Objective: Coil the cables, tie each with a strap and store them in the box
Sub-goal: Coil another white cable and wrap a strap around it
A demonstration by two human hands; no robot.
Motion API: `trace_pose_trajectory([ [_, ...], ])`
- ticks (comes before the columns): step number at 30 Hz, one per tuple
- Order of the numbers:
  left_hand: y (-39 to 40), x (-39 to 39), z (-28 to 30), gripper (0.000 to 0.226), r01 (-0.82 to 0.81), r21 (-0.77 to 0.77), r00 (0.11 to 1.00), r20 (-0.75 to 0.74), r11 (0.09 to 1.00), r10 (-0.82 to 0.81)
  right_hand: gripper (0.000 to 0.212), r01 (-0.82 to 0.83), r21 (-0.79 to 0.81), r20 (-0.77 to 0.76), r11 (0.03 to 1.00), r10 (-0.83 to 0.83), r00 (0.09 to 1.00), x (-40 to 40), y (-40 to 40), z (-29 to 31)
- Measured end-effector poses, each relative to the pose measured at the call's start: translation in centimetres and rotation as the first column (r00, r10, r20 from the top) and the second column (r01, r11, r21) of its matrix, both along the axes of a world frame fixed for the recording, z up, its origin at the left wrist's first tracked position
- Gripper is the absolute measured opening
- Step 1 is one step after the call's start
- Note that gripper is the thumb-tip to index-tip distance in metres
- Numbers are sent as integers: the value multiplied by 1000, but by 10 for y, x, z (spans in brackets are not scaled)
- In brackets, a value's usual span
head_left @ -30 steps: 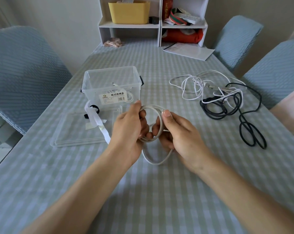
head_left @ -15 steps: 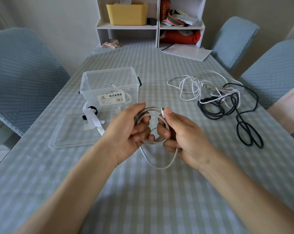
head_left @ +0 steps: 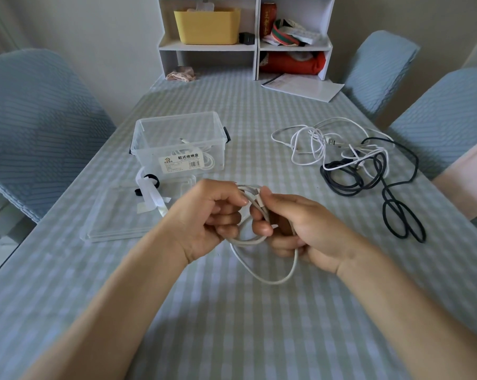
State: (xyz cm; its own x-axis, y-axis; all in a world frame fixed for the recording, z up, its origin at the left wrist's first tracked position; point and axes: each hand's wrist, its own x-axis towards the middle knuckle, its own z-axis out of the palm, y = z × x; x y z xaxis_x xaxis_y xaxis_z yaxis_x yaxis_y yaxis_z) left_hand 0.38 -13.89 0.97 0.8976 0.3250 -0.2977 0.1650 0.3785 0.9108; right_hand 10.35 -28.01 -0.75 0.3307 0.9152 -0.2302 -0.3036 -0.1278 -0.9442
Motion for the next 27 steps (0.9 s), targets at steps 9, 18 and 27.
trace_pose_trajectory([
  [9,3,-3,4,21,32,282,999,15,959,-38,39,-3,37,134,999,-2,991,3,-1,-7],
  [18,-9,-1,-7,30,-109,682,988,155,723,3,44,166,2,269,986,-160,950,2,4,-10],
  [27,-6,5,-7,24,-168,247,986,39,954,164,24,106,60,276,992,-119,954,-1,1,-9],
])
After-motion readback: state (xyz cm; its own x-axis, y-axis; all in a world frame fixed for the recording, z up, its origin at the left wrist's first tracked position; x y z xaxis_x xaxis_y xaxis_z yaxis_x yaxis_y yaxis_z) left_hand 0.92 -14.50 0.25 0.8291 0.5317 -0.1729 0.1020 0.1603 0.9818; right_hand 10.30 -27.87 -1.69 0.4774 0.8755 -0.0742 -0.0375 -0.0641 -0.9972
